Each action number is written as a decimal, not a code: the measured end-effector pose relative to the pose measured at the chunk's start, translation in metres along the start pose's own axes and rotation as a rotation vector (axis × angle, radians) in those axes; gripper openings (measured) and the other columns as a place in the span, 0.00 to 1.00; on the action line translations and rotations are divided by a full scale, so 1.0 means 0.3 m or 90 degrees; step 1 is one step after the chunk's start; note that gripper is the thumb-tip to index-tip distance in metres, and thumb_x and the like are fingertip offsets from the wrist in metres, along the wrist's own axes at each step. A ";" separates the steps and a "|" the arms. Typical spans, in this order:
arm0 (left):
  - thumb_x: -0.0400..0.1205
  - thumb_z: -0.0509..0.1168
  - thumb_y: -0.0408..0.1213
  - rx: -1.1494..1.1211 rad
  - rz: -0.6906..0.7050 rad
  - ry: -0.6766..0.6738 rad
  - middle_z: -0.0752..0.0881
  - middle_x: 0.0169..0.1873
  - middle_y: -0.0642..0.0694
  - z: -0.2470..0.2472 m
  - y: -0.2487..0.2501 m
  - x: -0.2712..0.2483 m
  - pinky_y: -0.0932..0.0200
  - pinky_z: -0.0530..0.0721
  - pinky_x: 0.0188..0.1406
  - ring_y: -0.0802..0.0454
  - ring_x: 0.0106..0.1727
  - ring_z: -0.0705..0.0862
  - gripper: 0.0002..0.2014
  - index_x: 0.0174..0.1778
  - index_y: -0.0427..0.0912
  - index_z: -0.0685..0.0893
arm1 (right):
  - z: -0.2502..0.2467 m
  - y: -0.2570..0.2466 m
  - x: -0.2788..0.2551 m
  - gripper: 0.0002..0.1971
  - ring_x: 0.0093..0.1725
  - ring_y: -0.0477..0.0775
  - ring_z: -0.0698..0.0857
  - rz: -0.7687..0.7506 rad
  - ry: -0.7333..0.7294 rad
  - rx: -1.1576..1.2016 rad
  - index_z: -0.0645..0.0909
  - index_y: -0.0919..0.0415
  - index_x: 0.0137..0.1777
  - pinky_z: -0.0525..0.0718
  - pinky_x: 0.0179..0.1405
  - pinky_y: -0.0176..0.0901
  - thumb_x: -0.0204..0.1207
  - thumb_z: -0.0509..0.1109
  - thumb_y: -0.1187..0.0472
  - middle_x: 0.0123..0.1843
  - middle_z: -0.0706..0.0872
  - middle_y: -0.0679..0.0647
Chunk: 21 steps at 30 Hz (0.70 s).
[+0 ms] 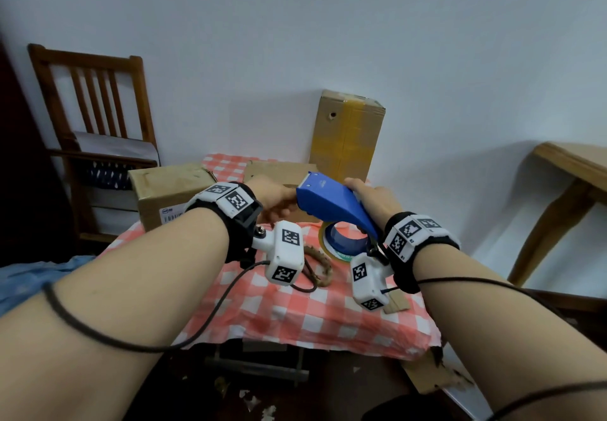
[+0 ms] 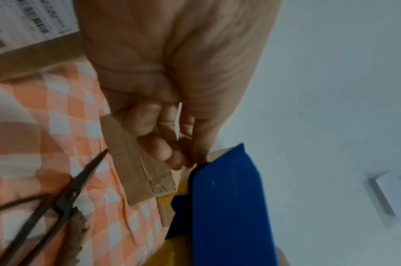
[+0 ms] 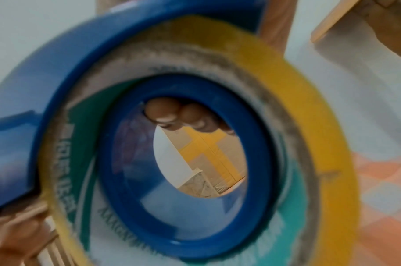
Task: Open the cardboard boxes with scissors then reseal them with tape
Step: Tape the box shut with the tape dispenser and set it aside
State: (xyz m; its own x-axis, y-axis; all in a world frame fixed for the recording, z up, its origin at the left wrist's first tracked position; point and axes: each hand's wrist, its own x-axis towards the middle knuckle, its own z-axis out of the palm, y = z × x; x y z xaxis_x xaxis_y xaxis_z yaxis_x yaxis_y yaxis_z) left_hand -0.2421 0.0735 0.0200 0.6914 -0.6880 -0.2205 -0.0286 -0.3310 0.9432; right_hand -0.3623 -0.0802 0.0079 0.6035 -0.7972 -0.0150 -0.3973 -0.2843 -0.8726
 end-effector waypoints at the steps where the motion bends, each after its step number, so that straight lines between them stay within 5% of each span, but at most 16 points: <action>1: 0.81 0.67 0.32 0.040 0.025 0.025 0.79 0.17 0.49 -0.004 0.000 0.001 0.71 0.63 0.13 0.59 0.15 0.72 0.13 0.29 0.38 0.80 | 0.003 -0.002 -0.004 0.39 0.33 0.60 0.87 -0.018 0.000 -0.040 0.83 0.64 0.51 0.87 0.38 0.52 0.55 0.63 0.28 0.43 0.88 0.60; 3: 0.81 0.66 0.30 0.119 0.062 0.055 0.79 0.13 0.51 -0.010 0.004 0.002 0.72 0.65 0.14 0.61 0.13 0.72 0.15 0.27 0.38 0.81 | 0.002 -0.008 -0.015 0.30 0.37 0.60 0.86 -0.051 0.000 -0.118 0.82 0.61 0.36 0.84 0.46 0.53 0.68 0.59 0.32 0.42 0.87 0.61; 6: 0.79 0.67 0.27 0.200 0.080 0.086 0.78 0.10 0.53 -0.020 0.023 0.011 0.71 0.67 0.14 0.61 0.11 0.69 0.14 0.26 0.37 0.82 | -0.006 0.004 0.000 0.27 0.34 0.58 0.81 -0.086 0.007 -0.184 0.77 0.61 0.32 0.78 0.42 0.47 0.79 0.55 0.39 0.33 0.82 0.57; 13: 0.78 0.71 0.33 0.245 0.097 0.107 0.82 0.15 0.52 -0.018 0.058 0.048 0.65 0.72 0.20 0.60 0.15 0.75 0.14 0.26 0.39 0.84 | -0.040 -0.009 0.016 0.29 0.32 0.57 0.77 -0.136 0.019 -0.266 0.73 0.59 0.26 0.75 0.40 0.46 0.81 0.52 0.40 0.32 0.79 0.56; 21: 0.75 0.76 0.35 0.240 0.101 0.151 0.82 0.14 0.52 -0.077 0.080 0.082 0.63 0.71 0.25 0.53 0.21 0.73 0.11 0.27 0.39 0.87 | -0.090 0.036 0.026 0.30 0.32 0.57 0.80 -0.116 0.029 -0.376 0.75 0.59 0.31 0.78 0.41 0.46 0.80 0.50 0.35 0.31 0.80 0.55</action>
State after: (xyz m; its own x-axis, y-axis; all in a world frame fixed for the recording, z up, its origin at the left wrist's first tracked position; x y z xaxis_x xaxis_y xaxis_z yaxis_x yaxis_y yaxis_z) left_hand -0.2093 0.0636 0.0430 0.8016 -0.5973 0.0233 -0.3776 -0.4756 0.7945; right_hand -0.3804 -0.1039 0.0114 0.6732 -0.7258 0.1413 -0.6134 -0.6548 -0.4415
